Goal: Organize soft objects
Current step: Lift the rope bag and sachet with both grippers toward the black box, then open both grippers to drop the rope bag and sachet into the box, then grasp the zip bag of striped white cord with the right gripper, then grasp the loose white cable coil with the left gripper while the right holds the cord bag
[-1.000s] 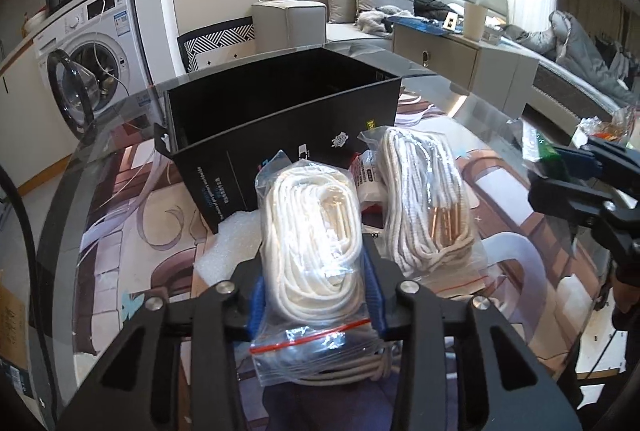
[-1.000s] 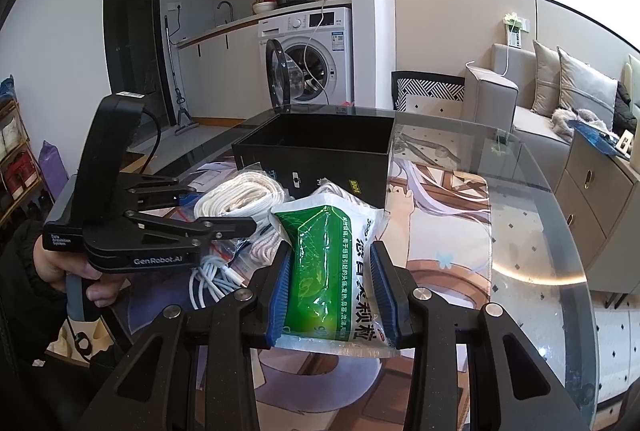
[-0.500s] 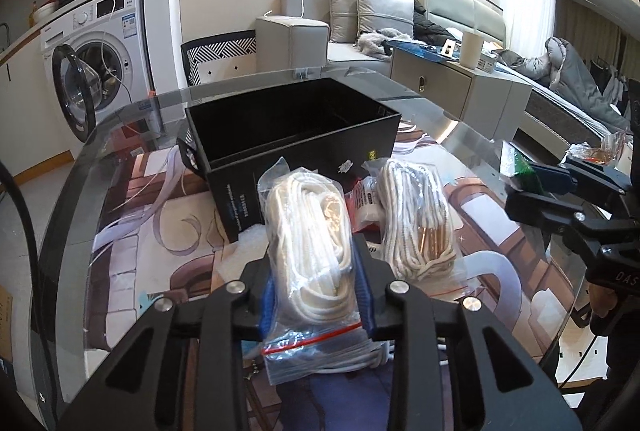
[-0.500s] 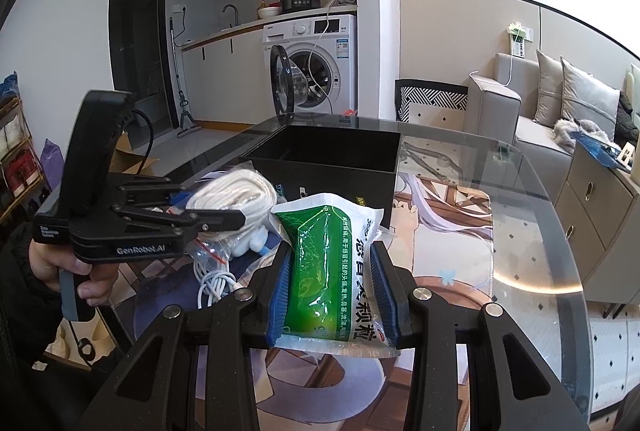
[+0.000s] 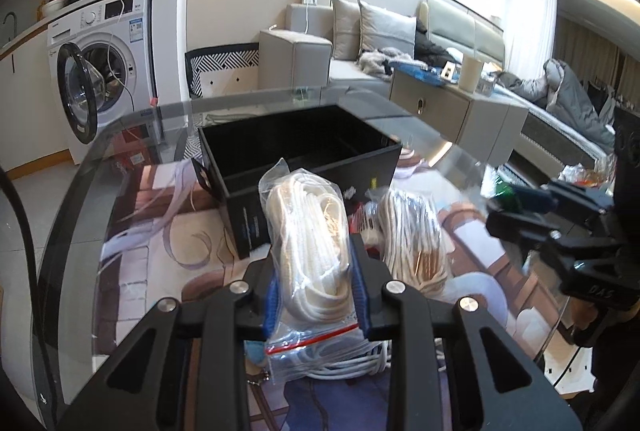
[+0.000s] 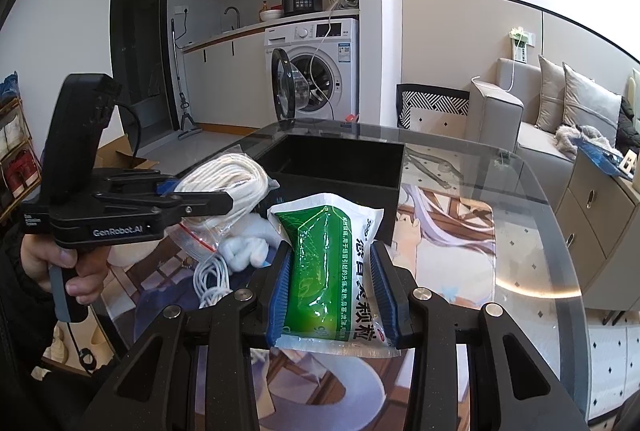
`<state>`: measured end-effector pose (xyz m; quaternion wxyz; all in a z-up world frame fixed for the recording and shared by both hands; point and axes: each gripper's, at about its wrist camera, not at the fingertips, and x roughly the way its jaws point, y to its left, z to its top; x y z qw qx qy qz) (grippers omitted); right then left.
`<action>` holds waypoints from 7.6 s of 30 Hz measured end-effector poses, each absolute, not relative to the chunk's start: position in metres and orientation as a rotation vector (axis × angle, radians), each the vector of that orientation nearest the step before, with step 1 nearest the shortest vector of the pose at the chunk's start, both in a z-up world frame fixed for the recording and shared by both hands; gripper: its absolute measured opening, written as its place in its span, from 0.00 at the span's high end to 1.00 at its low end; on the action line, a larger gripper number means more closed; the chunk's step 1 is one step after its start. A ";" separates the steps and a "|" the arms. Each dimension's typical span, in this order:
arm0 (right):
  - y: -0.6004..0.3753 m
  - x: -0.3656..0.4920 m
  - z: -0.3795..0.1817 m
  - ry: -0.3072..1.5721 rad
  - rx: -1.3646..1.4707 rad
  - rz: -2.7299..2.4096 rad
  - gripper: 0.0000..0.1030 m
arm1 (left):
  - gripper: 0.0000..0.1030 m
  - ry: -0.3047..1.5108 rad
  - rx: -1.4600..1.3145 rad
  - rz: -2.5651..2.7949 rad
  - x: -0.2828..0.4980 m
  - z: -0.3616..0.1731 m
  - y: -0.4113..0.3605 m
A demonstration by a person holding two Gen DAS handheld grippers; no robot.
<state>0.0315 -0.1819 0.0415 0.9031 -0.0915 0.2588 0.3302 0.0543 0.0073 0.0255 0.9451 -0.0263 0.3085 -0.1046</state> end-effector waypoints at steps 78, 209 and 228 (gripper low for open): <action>-0.157 0.102 0.045 0.623 -0.155 0.629 0.01 | 0.00 0.552 -0.083 -0.007 0.082 0.040 0.035; -0.170 0.093 0.045 0.689 -0.138 0.669 0.56 | 0.00 0.794 0.246 -0.393 0.038 -0.016 -0.036; -0.170 0.093 0.045 0.700 -0.140 0.671 0.56 | 0.02 0.797 0.253 -0.514 0.035 -0.015 -0.051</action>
